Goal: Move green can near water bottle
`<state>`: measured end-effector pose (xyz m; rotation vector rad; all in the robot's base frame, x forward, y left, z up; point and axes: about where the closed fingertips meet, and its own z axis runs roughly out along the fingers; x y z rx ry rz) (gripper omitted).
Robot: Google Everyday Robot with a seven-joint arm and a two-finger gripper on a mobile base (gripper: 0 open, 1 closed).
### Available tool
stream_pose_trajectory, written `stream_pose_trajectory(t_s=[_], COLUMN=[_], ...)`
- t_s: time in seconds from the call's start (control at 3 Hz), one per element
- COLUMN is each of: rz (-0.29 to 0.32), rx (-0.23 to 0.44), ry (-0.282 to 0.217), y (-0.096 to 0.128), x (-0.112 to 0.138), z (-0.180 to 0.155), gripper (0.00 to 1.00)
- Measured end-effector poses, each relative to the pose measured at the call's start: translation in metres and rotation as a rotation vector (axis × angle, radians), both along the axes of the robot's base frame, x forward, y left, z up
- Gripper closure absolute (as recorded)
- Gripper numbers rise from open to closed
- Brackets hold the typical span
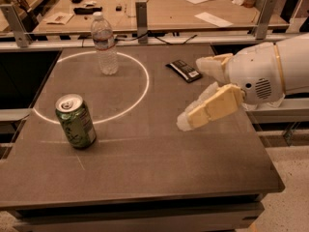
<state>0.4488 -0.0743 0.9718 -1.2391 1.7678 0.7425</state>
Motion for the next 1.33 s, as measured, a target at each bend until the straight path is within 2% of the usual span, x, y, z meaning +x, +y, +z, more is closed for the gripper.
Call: stream_pose_trajectory(t_s=[0.33, 0.67, 1.0, 1.33], rz=[0.035, 0.065, 0.084, 0.060], rx=[0.090, 0.176, 0.223, 0.205], ry=[0.054, 0.081, 0.072, 0.062], y=[0.006, 0.023, 0.055, 0.095], x=[-0.025, -0.050, -0.059, -0.057], z=[-0.027, -0.051, -0.064, -0.087], gripper=[0.00, 0.00, 0.00, 0.00])
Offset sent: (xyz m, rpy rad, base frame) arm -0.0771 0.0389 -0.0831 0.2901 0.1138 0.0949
